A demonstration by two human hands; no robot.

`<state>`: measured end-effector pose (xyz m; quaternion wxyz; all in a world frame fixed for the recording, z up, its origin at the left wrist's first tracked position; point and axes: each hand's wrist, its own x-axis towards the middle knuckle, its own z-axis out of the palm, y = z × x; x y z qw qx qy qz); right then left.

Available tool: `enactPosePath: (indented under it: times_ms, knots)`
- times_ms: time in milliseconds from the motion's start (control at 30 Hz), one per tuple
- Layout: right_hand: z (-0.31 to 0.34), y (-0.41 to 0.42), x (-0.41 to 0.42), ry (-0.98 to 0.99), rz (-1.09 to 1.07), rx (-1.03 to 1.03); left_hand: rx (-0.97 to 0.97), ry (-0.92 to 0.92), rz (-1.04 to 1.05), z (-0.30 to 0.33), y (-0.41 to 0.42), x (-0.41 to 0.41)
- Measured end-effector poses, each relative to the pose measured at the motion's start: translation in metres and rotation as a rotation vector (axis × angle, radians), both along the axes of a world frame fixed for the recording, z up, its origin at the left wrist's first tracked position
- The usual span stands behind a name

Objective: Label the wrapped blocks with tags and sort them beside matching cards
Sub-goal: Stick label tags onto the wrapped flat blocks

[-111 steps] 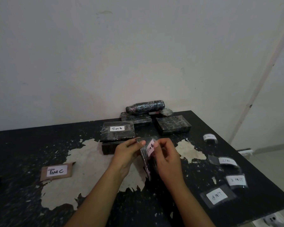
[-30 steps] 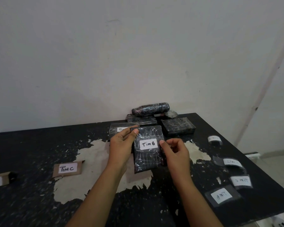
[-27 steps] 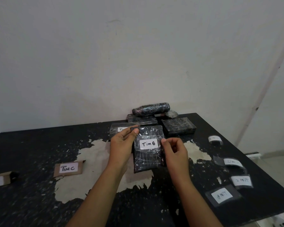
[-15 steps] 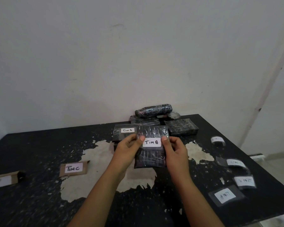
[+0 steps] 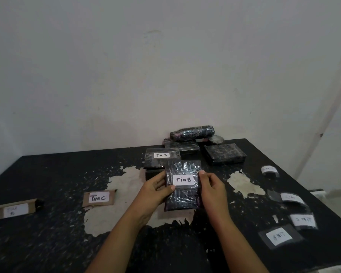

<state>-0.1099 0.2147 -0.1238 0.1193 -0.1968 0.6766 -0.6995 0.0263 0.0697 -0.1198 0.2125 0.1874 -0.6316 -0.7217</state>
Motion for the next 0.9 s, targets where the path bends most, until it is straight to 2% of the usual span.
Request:
enactPosePath:
  times_ms: [233, 367, 633, 900]
  knots:
    - [-0.011, -0.008, 0.003, -0.001, 0.07, 0.077, -0.067, -0.026, 0.039, -0.014, -0.004, 0.009]
    - [-0.018, -0.012, 0.003, -0.03, 0.183, 0.091, -0.079, -0.036, 0.09, -0.022, -0.009, 0.014]
    - [-0.027, -0.013, 0.003, -0.015, 0.219, 0.141, -0.261, -0.124, 0.234, -0.028, -0.013, 0.013]
    - [-0.018, -0.018, -0.003, -0.027, 0.221, 0.056, -0.275, -0.076, 0.301, -0.028, -0.019, -0.001]
